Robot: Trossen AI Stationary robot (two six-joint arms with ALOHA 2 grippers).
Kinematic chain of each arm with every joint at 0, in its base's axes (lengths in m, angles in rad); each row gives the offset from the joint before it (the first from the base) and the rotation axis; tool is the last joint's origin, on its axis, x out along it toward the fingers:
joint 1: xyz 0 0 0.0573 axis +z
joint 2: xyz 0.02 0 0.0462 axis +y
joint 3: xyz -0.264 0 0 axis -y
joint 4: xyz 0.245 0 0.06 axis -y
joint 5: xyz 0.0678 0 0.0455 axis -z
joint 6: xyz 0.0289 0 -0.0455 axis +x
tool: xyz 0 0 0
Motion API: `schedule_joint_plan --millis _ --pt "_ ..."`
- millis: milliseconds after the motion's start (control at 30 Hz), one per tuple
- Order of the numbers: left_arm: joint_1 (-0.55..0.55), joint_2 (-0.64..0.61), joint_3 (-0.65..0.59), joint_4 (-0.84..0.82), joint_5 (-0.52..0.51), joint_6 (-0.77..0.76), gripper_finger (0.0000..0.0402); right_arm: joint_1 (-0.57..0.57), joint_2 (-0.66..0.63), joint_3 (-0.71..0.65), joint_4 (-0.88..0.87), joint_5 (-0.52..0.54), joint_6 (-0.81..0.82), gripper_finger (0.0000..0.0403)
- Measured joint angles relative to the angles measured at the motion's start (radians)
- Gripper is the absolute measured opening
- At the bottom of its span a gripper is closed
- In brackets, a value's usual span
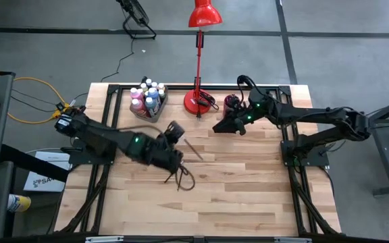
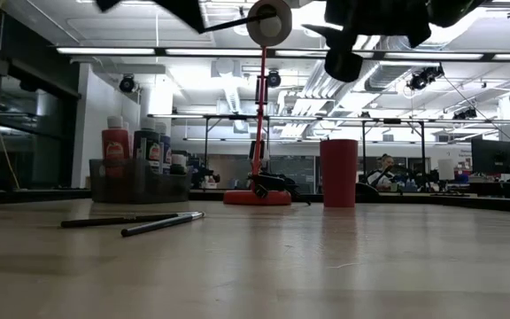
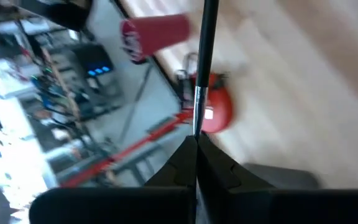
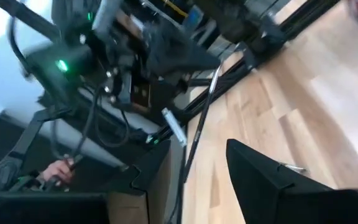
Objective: Pick & Place Paint Supplies
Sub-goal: Put the paint brush into the cup
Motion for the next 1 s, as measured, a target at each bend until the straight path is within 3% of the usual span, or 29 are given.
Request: schedule_joint_plan --millis 167,300,467,567,733,1000 --pt "0.075 0.000 0.023 0.199 -0.004 0.313 0.0000 0.008 0.045 0.000 0.022 -0.039 0.005 0.0158" --pt "0.107 0.000 0.023 0.334 0.012 0.499 0.0000 0.007 0.084 0.000 0.086 -0.062 0.058 0.0198" --pt "0.124 0.002 0.023 0.431 0.042 0.596 0.0000 0.003 0.149 0.000 0.235 -0.110 0.125 0.0258" --pt "0.128 0.002 0.023 0.456 0.043 0.628 0.0000 0.003 0.193 0.000 0.346 -0.110 0.180 0.0273" --pt "0.128 0.002 0.023 0.448 0.043 0.624 0.0000 0.003 0.250 0.003 0.495 -0.120 0.259 0.0265" --pt "0.128 0.002 0.023 0.449 0.044 0.621 0.0000 0.014 0.313 0.085 0.496 -0.174 0.255 0.0199"
